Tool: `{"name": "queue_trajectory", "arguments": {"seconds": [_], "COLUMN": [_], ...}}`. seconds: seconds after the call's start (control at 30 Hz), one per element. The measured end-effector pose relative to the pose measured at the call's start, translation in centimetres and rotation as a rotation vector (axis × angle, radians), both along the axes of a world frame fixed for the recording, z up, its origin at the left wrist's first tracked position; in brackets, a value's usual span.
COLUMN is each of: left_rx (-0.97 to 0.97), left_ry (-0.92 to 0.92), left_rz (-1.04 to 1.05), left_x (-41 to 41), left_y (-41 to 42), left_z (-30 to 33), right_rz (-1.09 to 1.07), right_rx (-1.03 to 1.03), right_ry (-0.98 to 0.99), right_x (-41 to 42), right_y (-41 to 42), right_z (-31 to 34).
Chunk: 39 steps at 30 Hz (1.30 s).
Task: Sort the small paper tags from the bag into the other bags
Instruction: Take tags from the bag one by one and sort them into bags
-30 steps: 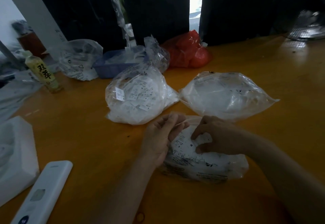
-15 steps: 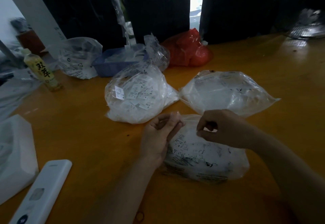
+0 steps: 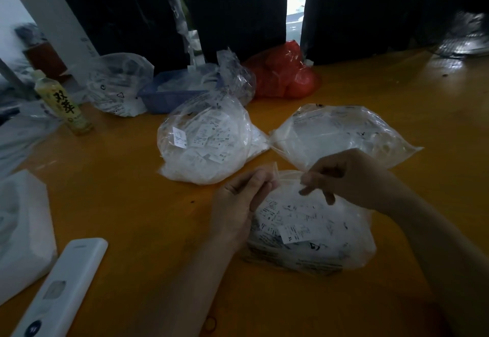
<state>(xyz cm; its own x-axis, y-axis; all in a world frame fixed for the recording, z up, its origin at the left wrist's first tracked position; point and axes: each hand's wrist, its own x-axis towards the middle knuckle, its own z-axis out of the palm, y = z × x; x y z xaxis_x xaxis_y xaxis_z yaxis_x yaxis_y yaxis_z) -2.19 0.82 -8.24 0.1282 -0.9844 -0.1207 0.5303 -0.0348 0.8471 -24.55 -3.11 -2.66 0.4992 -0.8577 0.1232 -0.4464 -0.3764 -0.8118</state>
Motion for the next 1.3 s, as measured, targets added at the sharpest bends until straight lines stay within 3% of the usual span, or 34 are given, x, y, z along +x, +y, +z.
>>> {"name": "queue_trajectory", "arguments": {"seconds": [0.2,0.67,1.0,1.2,1.3], "left_rx": [-0.006,-0.104,-0.090,-0.046,-0.036], "left_ry": [-0.086,-0.396,-0.400,-0.183,-0.168], "left_rz": [-0.058,-0.083,-0.078,-0.061,-0.067], "left_x": [-0.2,-0.7,-0.7,-0.8,-0.7], "left_y": [0.4,1.2,1.1,1.2,1.1], "left_z": [0.1,0.2,-0.2,0.3,0.4], "right_rz": [-0.253,-0.281,-0.295,-0.289,-0.267], "right_rx": [-0.045,-0.113,-0.181,-0.272,-0.294], "right_ry": [-0.281,-0.520,-0.415,-0.256,-0.226], "right_x": [0.7,2.6,3.1,2.7,2.6], "right_y": [0.3,0.8,0.6,0.4,0.3], "right_z": [-0.2,-1.2,-2.1,-2.1,-2.1]}}
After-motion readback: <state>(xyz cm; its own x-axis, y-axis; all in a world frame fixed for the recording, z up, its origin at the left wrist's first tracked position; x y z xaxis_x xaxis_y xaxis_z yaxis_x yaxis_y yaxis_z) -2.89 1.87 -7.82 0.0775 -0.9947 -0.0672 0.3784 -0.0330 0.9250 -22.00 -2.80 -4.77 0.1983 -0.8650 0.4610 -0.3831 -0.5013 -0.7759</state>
